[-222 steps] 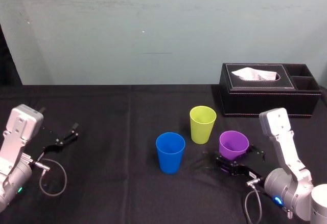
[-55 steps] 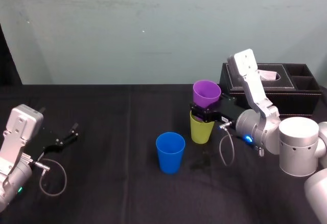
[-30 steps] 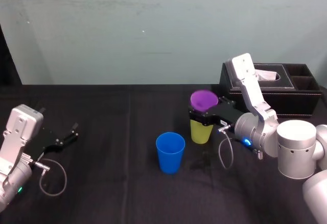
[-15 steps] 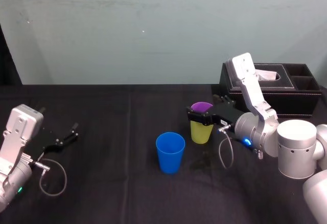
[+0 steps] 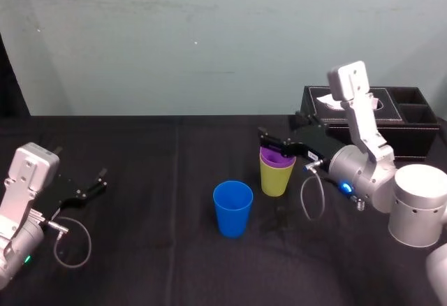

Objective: Stack the three plastic cups sequentially using one hand.

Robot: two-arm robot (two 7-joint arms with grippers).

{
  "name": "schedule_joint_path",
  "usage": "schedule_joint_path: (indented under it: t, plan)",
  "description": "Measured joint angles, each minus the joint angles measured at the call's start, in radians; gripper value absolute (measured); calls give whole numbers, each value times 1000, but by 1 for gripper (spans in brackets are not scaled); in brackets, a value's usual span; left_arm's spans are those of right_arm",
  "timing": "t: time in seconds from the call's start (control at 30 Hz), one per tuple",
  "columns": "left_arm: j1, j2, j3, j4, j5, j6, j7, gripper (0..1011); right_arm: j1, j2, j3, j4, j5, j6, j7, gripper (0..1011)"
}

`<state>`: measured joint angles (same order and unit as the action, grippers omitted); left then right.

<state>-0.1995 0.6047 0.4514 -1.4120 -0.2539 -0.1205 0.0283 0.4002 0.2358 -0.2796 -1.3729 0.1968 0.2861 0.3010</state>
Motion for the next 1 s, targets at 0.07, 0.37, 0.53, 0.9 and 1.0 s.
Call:
schedule_joint_path:
  t: [0.07, 0.37, 0.53, 0.9, 1.0]
  plan:
    - [0, 0, 0, 0, 0, 0, 0, 1000, -9, 6, 2, -22, 7, -3, 6, 1002]
    - [0, 0, 0, 0, 0, 0, 0, 1000, -80, 82, 3, -177, 51, 90, 39, 1002]
    - [0, 0, 0, 0, 0, 0, 0, 1000, -122, 134, 9, -247, 78, 133, 64, 1002]
    - [0, 0, 0, 0, 0, 0, 0, 1000, -234, 273, 24, -375, 158, 223, 155, 1002]
    - [0, 0, 0, 0, 0, 0, 0, 1000, -253, 304, 18, -390, 170, 239, 174, 1002]
